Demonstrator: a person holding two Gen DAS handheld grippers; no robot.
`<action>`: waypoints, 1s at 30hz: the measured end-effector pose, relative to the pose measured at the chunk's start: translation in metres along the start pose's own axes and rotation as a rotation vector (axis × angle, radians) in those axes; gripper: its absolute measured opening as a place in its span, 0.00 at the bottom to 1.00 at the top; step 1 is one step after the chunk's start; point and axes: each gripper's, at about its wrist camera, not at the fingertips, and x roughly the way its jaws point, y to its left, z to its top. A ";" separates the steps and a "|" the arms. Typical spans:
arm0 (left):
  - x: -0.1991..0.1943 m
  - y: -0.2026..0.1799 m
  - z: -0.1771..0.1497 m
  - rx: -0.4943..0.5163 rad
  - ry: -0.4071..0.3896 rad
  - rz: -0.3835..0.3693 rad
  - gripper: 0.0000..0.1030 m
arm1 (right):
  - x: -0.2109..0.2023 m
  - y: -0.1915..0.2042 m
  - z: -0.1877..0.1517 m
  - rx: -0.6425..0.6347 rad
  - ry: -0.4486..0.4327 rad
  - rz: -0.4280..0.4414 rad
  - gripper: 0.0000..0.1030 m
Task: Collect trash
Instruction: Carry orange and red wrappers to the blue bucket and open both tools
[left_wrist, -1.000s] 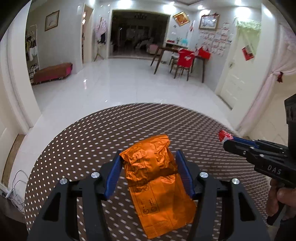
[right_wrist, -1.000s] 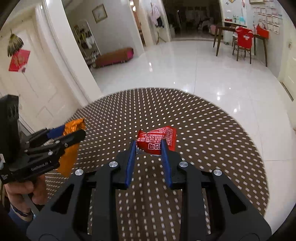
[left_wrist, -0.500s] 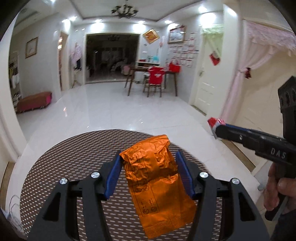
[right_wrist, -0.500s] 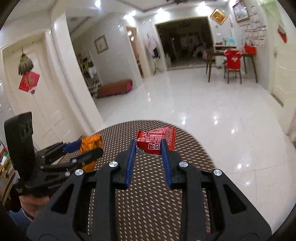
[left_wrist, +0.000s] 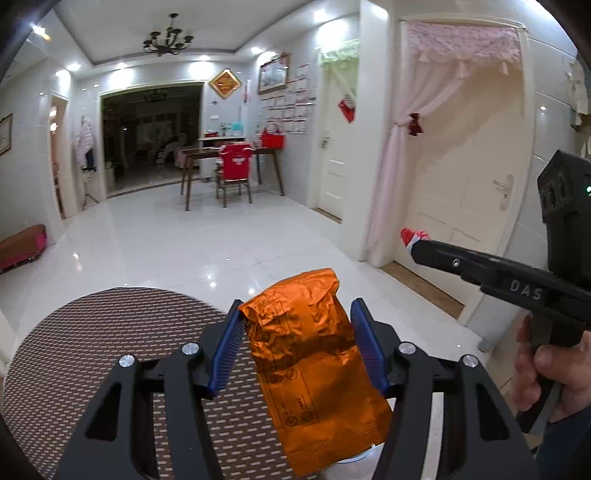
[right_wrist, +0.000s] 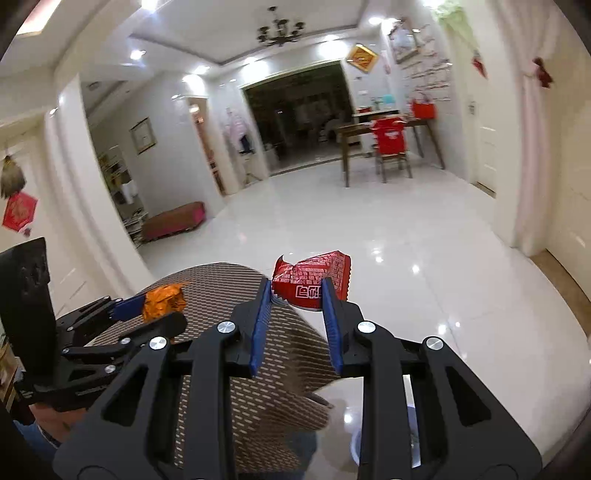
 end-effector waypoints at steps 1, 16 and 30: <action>0.005 -0.010 -0.002 0.001 0.003 -0.014 0.56 | -0.003 -0.008 -0.003 0.011 0.000 -0.012 0.26; 0.158 -0.085 -0.073 0.061 0.302 -0.094 0.56 | 0.033 -0.150 -0.094 0.311 0.192 -0.095 0.26; 0.232 -0.078 -0.103 0.061 0.504 -0.019 0.87 | 0.078 -0.222 -0.191 0.575 0.382 -0.115 0.75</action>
